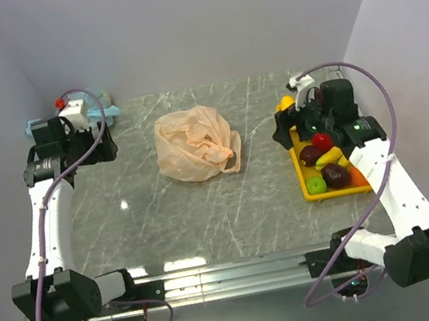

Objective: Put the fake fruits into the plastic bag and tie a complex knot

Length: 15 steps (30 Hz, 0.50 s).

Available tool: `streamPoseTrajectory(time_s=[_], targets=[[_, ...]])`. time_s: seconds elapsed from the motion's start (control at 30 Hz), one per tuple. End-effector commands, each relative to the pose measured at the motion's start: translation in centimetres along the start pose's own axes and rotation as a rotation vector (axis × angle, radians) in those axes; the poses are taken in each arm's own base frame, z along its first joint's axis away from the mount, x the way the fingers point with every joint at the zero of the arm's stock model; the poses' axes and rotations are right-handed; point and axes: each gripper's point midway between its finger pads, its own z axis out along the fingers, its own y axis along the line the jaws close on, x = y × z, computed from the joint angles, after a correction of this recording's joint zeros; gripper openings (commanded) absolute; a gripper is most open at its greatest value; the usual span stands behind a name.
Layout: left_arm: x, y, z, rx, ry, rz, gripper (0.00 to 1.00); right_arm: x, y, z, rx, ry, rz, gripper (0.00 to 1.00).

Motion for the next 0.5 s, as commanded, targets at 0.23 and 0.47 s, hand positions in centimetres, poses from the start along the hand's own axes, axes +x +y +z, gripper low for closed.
streamPoseTrajectory(time_s=[0.23,0.47], targets=[[0.7,-10.7,-2.9,0.520,-0.182,0.518,0.99,-5.0,3.3,6.3,-0.120,-0.039,0.036,1.00],[3.7,-18.9,-2.0,0.771,-0.347,0.857,0.98,-7.2,5.2,12.8,-0.244,0.022,0.118,1.00]])
